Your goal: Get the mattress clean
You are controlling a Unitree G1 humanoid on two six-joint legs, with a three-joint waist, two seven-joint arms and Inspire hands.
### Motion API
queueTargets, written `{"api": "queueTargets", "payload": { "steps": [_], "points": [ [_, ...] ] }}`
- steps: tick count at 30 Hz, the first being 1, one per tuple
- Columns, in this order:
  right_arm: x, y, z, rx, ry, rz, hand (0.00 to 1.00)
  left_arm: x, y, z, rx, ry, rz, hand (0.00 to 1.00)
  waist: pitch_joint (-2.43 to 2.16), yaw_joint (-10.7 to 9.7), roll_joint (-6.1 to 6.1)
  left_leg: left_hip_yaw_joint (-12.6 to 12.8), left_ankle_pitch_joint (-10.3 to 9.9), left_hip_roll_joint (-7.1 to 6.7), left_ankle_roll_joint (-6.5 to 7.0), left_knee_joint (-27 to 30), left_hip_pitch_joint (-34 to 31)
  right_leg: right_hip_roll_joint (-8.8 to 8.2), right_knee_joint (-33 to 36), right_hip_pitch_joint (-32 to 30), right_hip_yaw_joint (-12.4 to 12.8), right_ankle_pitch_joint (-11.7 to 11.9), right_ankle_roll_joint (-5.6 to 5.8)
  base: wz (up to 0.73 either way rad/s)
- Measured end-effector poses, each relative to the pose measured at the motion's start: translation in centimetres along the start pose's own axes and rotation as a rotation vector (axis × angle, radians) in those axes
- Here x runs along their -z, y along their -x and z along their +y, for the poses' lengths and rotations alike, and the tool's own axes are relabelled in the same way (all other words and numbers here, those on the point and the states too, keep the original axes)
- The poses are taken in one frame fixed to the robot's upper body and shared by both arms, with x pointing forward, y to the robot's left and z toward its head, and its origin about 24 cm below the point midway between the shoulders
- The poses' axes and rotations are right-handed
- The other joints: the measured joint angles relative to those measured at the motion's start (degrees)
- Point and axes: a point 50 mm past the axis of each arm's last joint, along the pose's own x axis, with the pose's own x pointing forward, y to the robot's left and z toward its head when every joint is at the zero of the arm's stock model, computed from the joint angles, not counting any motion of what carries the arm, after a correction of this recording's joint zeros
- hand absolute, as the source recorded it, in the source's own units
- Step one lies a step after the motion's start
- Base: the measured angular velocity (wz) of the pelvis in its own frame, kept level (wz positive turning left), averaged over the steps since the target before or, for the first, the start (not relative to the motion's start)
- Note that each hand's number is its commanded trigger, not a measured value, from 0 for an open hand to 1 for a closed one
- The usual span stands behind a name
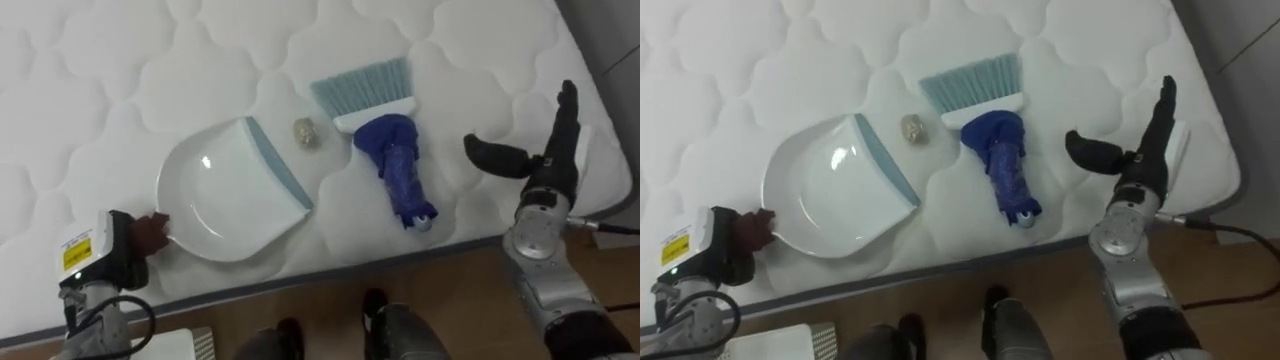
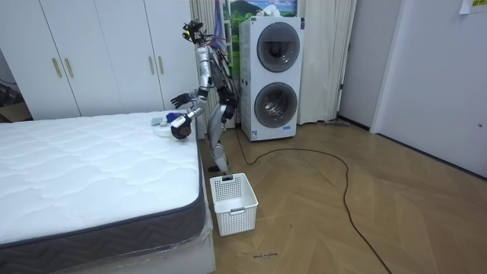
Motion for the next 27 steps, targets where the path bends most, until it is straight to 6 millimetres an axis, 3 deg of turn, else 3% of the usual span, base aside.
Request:
{"api": "queueTargets", "payload": {
  "steps": [5, 14, 19, 27],
  "points": [
    [0.5, 0.4, 0.9, -0.078, 0.030, 0.011, 0.00, -0.8, -0.8, 0.4, 0.021, 0.032, -0.001, 1.00, 0.08, 0.85, 0.06, -0.04, -0.08, 0.06, -0.10, 0.38, -0.05, -0.14, 0.27, -0.01, -0.07, -0.51, -0.14, 0.03],
    [1.2, 0.4, 1.7, -0.161, 0.033, 0.059, 0.00, -1.5, -1.7, 0.8, 0.071, 0.076, 0.007, 1.00, 0.90, 1.51, 0.41, -0.26, -0.49, 0.05, -0.06, 1.53, -0.38, -0.32, 1.25, -0.10, -0.09, -0.73, -0.08, 0.00],
    [0.8, 0.3, 2.1, -0.194, 0.023, 0.049, 0.00, -2.0, -2.0, 1.0, 0.071, 0.085, -0.012, 1.00, 0.92, 2.70, 0.46, -0.20, -0.79, 0.09, -0.08, 2.44, -1.19, -0.15, 2.17, -1.04, -0.07, -0.87, -0.19, 0.00],
    [0.8, 0.6, 2.7, -0.216, 0.013, 0.056, 0.00, -1.9, -1.8, 0.8, 0.078, 0.086, -0.012, 1.00, 0.88, 2.81, 0.55, -0.65, -0.83, 0.04, -0.12, 2.83, -1.49, -0.25, 2.26, -1.06, -0.84, -0.96, -0.28, 0.02]
  ]
}}
